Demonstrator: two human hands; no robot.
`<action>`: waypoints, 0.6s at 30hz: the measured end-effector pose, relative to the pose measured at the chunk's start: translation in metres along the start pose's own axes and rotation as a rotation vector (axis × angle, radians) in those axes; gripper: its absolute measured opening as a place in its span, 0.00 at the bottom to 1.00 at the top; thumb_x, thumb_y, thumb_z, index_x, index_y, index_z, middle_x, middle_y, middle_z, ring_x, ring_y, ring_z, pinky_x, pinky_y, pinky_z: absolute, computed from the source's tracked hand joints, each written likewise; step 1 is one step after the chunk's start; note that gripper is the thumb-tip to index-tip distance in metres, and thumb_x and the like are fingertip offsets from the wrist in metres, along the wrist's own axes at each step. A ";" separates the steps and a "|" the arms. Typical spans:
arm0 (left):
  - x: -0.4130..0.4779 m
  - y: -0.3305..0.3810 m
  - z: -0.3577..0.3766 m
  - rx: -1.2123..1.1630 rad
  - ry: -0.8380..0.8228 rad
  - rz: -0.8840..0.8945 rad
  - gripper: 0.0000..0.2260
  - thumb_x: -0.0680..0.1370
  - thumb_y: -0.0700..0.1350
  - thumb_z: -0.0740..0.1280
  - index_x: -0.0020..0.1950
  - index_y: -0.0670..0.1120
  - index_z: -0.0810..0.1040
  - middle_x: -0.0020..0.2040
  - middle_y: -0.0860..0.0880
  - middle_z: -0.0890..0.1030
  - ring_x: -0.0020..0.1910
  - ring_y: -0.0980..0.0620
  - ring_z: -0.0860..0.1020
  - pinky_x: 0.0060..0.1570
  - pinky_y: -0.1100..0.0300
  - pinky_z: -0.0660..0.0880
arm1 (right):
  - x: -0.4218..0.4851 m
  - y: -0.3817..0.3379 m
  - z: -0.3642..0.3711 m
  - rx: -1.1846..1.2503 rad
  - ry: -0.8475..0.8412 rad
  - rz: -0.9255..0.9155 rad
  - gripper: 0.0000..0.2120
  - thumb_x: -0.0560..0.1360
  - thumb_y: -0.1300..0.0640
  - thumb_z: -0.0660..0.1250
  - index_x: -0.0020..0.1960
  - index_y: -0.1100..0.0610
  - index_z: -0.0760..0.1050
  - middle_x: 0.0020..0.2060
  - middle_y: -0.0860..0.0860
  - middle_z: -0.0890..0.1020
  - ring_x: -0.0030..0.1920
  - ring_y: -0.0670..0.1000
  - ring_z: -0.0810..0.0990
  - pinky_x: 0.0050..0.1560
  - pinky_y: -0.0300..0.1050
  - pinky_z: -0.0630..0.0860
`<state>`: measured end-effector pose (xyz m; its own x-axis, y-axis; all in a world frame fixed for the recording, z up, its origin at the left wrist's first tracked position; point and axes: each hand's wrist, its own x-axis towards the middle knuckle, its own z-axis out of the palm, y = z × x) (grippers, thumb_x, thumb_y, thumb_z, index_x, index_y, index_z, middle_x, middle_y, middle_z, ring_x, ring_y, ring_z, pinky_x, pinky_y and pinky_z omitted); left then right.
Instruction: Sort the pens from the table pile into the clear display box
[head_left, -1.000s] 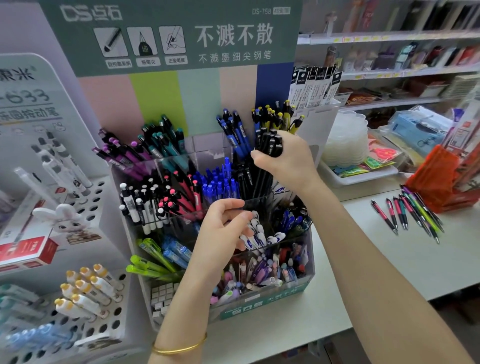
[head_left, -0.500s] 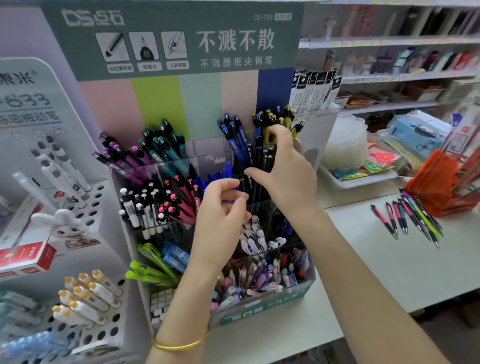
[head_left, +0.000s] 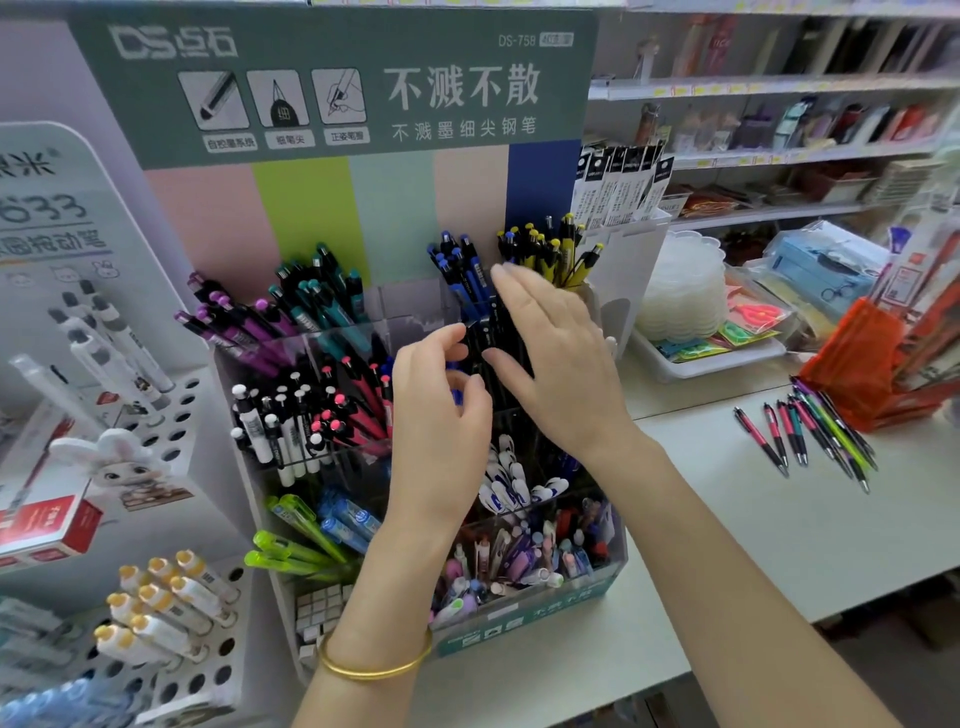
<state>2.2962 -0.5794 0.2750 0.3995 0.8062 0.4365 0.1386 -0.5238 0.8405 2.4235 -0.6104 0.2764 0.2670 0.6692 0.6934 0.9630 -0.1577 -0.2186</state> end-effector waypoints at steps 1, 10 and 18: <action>0.000 0.000 0.000 0.010 0.011 0.007 0.18 0.79 0.35 0.62 0.68 0.45 0.71 0.54 0.57 0.69 0.50 0.63 0.73 0.54 0.67 0.72 | -0.003 0.000 0.003 -0.007 0.024 0.000 0.27 0.73 0.53 0.66 0.70 0.59 0.70 0.65 0.54 0.76 0.62 0.54 0.71 0.61 0.47 0.69; 0.004 -0.010 0.004 0.252 0.045 0.198 0.23 0.76 0.31 0.61 0.71 0.42 0.71 0.67 0.48 0.72 0.66 0.47 0.70 0.70 0.65 0.61 | -0.031 -0.013 0.011 0.041 0.174 0.006 0.24 0.74 0.66 0.58 0.70 0.61 0.70 0.68 0.57 0.73 0.67 0.54 0.72 0.69 0.51 0.66; -0.004 -0.024 0.013 0.470 0.049 0.288 0.23 0.70 0.26 0.63 0.64 0.38 0.78 0.62 0.44 0.80 0.57 0.46 0.68 0.60 0.64 0.64 | -0.045 -0.008 0.021 -0.051 0.083 -0.066 0.20 0.76 0.65 0.54 0.64 0.65 0.75 0.63 0.59 0.78 0.66 0.57 0.75 0.67 0.55 0.70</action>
<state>2.3029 -0.5732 0.2492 0.4403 0.6183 0.6510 0.4243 -0.7823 0.4561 2.4030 -0.6238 0.2328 0.2034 0.6174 0.7600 0.9786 -0.1539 -0.1368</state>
